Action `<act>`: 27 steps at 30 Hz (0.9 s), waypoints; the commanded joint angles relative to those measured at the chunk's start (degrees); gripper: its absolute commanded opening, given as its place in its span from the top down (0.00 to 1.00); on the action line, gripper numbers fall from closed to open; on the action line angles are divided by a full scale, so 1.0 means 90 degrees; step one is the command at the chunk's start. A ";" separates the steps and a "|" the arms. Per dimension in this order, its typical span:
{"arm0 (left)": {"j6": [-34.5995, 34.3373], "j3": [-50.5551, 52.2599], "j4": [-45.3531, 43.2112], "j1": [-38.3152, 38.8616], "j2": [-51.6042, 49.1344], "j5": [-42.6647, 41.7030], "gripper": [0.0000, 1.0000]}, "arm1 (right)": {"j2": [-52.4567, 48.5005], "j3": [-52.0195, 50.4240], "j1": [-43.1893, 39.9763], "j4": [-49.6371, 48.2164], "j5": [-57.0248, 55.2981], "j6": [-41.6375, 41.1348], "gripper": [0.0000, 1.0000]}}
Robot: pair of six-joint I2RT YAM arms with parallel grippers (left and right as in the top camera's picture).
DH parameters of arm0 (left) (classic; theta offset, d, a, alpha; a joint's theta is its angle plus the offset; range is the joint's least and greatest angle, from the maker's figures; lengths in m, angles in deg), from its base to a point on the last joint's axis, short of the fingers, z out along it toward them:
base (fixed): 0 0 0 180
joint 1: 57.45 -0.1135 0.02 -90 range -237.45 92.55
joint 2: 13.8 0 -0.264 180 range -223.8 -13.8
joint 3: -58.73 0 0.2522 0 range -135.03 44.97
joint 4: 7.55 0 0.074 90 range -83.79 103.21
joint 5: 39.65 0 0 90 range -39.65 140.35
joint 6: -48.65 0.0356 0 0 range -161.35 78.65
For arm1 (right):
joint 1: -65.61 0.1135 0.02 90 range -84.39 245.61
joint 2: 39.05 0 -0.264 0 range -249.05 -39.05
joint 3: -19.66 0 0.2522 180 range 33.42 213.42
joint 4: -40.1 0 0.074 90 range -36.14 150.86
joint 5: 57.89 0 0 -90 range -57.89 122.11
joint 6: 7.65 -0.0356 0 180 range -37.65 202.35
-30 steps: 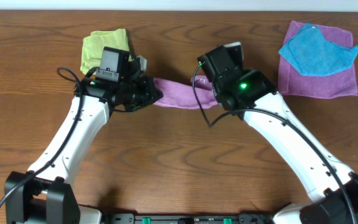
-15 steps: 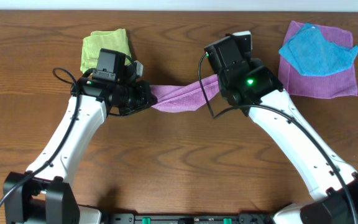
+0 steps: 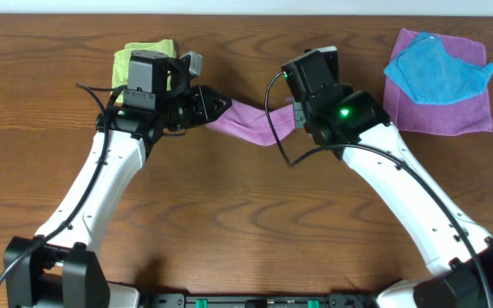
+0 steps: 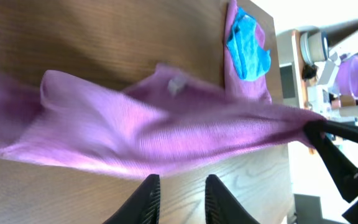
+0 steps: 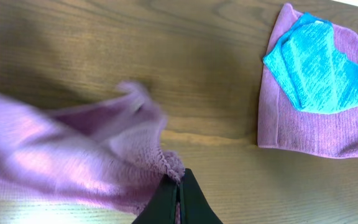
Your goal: Fold the cloth
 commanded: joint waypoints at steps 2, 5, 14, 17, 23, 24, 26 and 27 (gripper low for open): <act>0.0061 -0.0087 0.0296 -0.0032 0.0080 0.0066 0.94 | 0.0136 0.0155 0.0044 0.0056 -0.0015 -0.0041 0.99; 0.0112 -0.0087 0.0639 -0.0019 0.0080 0.0228 0.66 | 0.0136 0.0155 0.0044 0.0053 -0.0012 -0.0044 0.98; 0.0556 0.0112 0.2089 0.0282 0.0075 0.0452 0.28 | 0.0136 0.0151 0.0051 0.0248 -0.0005 -0.0044 0.98; 0.0192 0.0374 0.1370 0.0724 0.0046 0.0568 0.23 | 0.0134 0.0151 0.0051 0.0265 -0.0007 -0.0044 0.98; -0.0245 0.0534 0.0253 0.1207 -0.0563 0.1120 0.32 | 0.0136 0.0151 0.0049 0.0274 -0.0010 -0.0041 0.98; -0.0253 0.0534 0.0097 0.1209 -0.0731 0.0979 0.34 | 0.0136 0.0151 0.0049 0.0274 -0.0010 -0.0041 0.98; -0.0253 0.0534 -0.0136 0.1207 -0.1117 0.0928 0.34 | 0.0136 0.0151 0.0049 0.0274 -0.0010 -0.0039 0.99; -0.0253 0.0534 -0.0233 0.1197 -0.1311 0.0925 0.34 | 0.0136 0.0151 0.0049 0.0274 -0.0010 -0.0039 0.99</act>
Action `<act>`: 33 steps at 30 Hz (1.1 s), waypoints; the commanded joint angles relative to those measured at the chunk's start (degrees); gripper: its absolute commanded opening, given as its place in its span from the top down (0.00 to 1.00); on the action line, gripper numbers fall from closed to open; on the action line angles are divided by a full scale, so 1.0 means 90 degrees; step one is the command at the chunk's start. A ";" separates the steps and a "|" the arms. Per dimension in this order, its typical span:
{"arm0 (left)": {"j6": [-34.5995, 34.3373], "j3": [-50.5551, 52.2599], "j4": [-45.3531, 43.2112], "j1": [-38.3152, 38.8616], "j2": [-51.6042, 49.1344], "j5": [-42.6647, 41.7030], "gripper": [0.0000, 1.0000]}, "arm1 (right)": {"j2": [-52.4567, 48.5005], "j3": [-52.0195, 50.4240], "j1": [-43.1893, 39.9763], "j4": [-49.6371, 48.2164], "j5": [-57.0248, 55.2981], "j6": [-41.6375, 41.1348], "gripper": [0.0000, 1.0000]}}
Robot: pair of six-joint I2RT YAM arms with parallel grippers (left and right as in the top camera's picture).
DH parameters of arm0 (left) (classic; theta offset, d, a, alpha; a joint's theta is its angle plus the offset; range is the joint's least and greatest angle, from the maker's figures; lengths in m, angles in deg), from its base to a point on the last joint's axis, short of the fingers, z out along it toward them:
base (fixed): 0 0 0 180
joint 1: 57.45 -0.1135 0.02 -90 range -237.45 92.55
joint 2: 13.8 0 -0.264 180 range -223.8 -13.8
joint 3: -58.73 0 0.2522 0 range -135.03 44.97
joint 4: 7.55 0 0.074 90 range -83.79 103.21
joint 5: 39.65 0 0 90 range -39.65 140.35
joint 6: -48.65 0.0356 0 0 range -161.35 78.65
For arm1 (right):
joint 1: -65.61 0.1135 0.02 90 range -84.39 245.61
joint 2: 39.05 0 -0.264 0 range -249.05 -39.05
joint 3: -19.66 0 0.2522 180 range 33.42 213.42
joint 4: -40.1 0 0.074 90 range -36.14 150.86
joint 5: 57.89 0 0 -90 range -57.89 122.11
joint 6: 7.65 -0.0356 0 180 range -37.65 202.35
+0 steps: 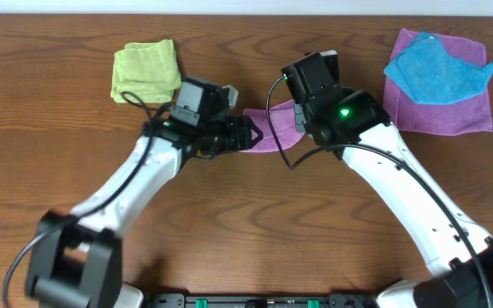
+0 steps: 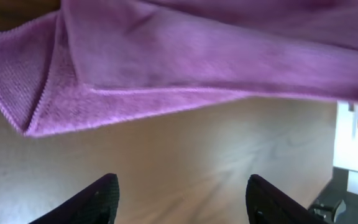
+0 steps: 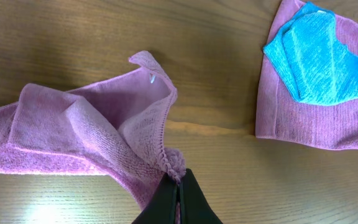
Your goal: Fold the cloth
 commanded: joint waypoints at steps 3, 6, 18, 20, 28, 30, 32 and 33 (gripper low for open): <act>-0.0243 0.0070 -0.0447 -0.0039 -0.0945 -0.0029 0.36 | 0.0136 0.0143 0.0049 0.0036 -0.0049 -0.0007 0.98; -0.0653 0.0070 -0.0933 -0.0012 -0.1231 -0.0172 0.36 | 0.0136 0.0143 0.0051 0.0036 -0.0049 0.0078 0.98; -0.0882 0.0070 -0.1520 0.0063 -0.1552 0.0364 0.40 | 0.0136 0.0143 0.0049 0.0036 -0.0049 0.0117 0.98; -0.0886 0.0070 -0.1520 0.0063 -0.1625 0.0374 0.40 | 0.0136 0.0143 0.0051 0.0034 -0.0051 0.0153 0.98; -0.1338 0.0070 -0.1887 0.0063 -0.1987 0.0447 0.40 | 0.0136 0.0143 0.0051 0.0019 -0.0051 0.0153 0.99; -0.1443 0.0070 -0.2067 0.0063 -0.2013 0.0500 0.41 | 0.0136 0.0143 0.0049 0.0019 -0.0049 0.0182 0.98; -0.1535 0.0070 -0.2217 0.0063 -0.2013 0.0566 0.41 | 0.0136 0.0143 0.0051 0.0022 -0.0049 0.0257 0.98; -0.1581 0.0070 -0.2300 0.0063 -0.2013 0.0571 0.41 | 0.0136 0.0143 0.0051 0.0029 -0.0049 0.0304 0.99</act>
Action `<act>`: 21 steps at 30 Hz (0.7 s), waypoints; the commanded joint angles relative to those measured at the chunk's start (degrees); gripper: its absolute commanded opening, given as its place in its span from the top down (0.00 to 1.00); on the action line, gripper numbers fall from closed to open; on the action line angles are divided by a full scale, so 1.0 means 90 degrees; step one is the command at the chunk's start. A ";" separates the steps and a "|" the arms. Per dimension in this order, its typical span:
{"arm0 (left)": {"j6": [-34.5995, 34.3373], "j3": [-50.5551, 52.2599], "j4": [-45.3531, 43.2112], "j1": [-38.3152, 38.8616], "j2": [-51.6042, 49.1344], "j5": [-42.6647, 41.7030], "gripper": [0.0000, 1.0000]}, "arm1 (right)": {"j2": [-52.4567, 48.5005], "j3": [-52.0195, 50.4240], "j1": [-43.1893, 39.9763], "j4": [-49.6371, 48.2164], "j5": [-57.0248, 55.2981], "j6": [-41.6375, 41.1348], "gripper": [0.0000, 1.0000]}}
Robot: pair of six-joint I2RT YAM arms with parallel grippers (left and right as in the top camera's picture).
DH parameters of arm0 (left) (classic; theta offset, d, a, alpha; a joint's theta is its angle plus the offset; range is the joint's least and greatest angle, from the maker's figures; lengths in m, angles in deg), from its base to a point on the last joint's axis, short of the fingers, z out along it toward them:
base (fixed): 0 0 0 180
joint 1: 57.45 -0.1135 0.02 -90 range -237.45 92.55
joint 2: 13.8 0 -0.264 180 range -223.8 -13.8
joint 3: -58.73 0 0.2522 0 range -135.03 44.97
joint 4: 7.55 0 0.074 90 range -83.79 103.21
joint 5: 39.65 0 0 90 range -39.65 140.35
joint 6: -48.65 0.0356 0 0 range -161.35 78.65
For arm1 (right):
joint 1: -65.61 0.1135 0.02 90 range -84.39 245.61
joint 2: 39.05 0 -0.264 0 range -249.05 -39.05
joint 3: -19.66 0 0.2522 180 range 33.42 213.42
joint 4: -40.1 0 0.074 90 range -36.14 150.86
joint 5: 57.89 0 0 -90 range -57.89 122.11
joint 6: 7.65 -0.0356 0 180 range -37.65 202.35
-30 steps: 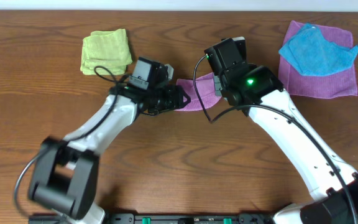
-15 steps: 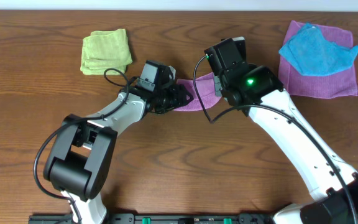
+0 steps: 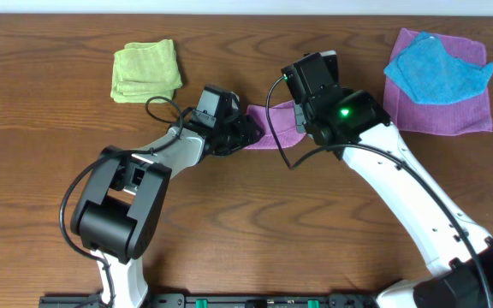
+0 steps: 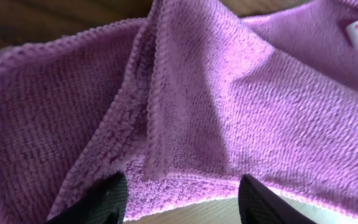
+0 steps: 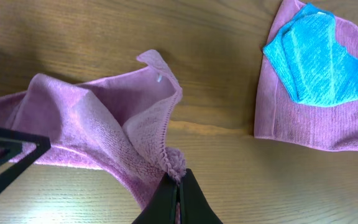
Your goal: Fold the cloth
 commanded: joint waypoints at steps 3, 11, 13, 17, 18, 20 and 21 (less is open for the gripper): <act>-0.0452 -0.0002 -0.0340 -0.0015 -0.0124 0.0223 0.43 | 0.0136 0.0138 0.0053 0.0027 -0.0046 0.0233 0.99; -0.0612 -0.0012 -0.0393 -0.0022 -0.0119 -0.0012 0.43 | 0.0136 0.0138 0.0053 0.0138 -0.0046 0.0233 0.98; -0.0702 -0.0012 -0.0386 -0.0022 -0.0119 0.0199 0.43 | 0.0136 0.0138 0.0056 0.0138 -0.0046 0.0233 0.98; -0.0998 -0.0012 -0.0546 -0.0022 -0.0121 0.0474 0.43 | 0.0136 0.0138 0.0056 0.0180 -0.0015 0.0231 0.98; -0.1054 -0.0012 -0.0648 -0.0012 -0.0121 0.0486 0.43 | 0.0136 0.0138 0.0056 0.0192 -0.0015 0.0231 0.99; -0.1234 -0.0012 -0.0908 -0.0002 -0.0121 0.0495 0.44 | 0.0136 0.0138 0.0056 0.0231 -0.0017 0.0231 0.98; -0.1350 -0.0012 -0.1047 -0.0002 -0.0121 0.0505 0.46 | 0.0136 0.0138 0.0056 0.0250 -0.0017 0.0231 0.99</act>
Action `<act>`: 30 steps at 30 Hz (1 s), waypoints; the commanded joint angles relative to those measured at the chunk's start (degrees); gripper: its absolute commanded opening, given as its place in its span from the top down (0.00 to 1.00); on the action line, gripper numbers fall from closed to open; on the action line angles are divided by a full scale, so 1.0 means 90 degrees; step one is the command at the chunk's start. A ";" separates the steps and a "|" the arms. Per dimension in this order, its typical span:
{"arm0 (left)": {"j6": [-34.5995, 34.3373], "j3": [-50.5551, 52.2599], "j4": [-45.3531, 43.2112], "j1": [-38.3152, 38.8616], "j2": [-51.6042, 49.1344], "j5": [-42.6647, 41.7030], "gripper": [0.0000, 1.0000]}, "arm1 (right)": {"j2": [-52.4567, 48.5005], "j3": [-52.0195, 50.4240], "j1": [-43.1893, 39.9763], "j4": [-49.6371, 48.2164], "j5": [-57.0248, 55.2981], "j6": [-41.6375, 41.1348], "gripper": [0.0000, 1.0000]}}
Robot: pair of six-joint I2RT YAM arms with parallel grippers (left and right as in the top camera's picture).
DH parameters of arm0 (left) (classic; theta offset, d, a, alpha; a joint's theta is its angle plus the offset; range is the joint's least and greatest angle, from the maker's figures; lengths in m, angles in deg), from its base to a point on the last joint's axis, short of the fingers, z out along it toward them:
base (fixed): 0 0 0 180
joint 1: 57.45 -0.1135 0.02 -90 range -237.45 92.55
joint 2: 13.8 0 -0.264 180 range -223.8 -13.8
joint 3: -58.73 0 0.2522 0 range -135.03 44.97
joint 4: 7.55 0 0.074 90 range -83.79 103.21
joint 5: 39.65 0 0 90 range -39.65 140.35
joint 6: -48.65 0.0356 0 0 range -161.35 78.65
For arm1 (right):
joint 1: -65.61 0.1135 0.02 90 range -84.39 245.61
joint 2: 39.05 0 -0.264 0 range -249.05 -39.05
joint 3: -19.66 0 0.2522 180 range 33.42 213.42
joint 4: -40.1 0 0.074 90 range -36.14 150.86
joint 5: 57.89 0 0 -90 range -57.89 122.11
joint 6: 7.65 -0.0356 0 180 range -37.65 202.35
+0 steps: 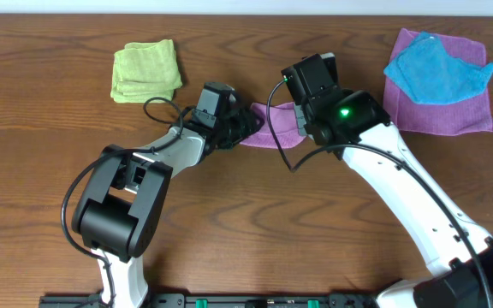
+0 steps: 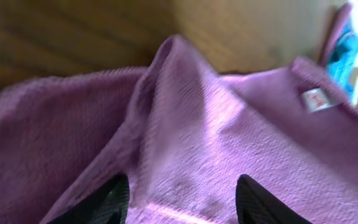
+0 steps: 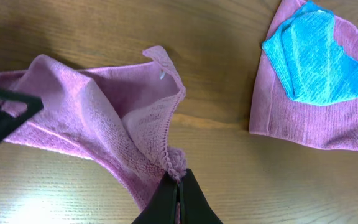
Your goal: Fold the cloth
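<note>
The purple cloth point(image 1: 274, 126) lies bunched in loose folds on the wooden table between the two arms. My right gripper point(image 3: 179, 180) is shut on one pinched corner of the purple cloth point(image 3: 98, 118) and holds it a little above the table. My left gripper point(image 2: 182, 202) is open, its fingers point(image 2: 104, 202) spread wide and set against the purple cloth point(image 2: 216, 143), which fills its view. A white tag point(image 2: 316, 99) shows on the fabric. In the overhead view the left gripper point(image 1: 243, 122) sits at the cloth's left end.
A folded yellow-green cloth point(image 1: 146, 71) lies at the back left. At the back right a blue cloth point(image 1: 437, 67) rests on a second purple cloth point(image 1: 456, 114). The table's far edge runs just behind them.
My left gripper has shifted slightly toward the table's far side along the cloth's left end, still open. The right gripper keeps its hold on the corner in the same place.
At first the cloth stretched leftward from my right gripper's hold toward the left gripper. Then it was bunched near the right gripper, with the left gripper wide open beside it. After that the open left fingers were against the folds, as now.
</note>
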 commanded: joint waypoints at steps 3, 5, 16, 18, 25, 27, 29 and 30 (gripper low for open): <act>-0.0476 -0.0015 -0.0335 -0.0002 -0.0080 0.0291 0.49 | 0.0136 0.0138 0.0056 0.0068 -0.0019 0.0049 0.98; -0.0483 -0.0015 -0.0311 -0.0002 -0.0083 0.0311 0.52 | 0.0136 0.0138 0.0056 0.0068 -0.0017 0.0049 0.99; -0.0437 -0.0012 0.0022 0.0168 -0.0163 0.0352 0.53 | 0.0136 0.0138 0.0056 0.0063 -0.0022 0.0049 0.98; -0.0500 -0.0012 -0.0022 0.0228 -0.0226 0.0364 0.55 | 0.0136 0.0138 0.0056 0.0061 -0.0022 0.0049 0.99; -0.0532 -0.0012 -0.0119 0.0245 -0.0255 0.0500 0.91 | 0.0136 0.0138 0.0056 0.0066 -0.0022 0.0049 0.99; -0.0529 -0.0015 -0.0117 0.0243 -0.0255 0.0549 0.94 | 0.0136 0.0138 0.0056 0.0066 -0.0022 0.0049 0.99; -0.0532 -0.0012 -0.0119 0.0245 -0.0255 0.0600 0.94 | 0.0136 0.0138 0.0056 0.0068 -0.0022 0.0049 0.99; -0.0534 -0.0015 -0.0126 0.0243 -0.0255 0.0597 0.94 | 0.0136 0.0138 0.0056 0.0068 -0.0022 0.0049 0.99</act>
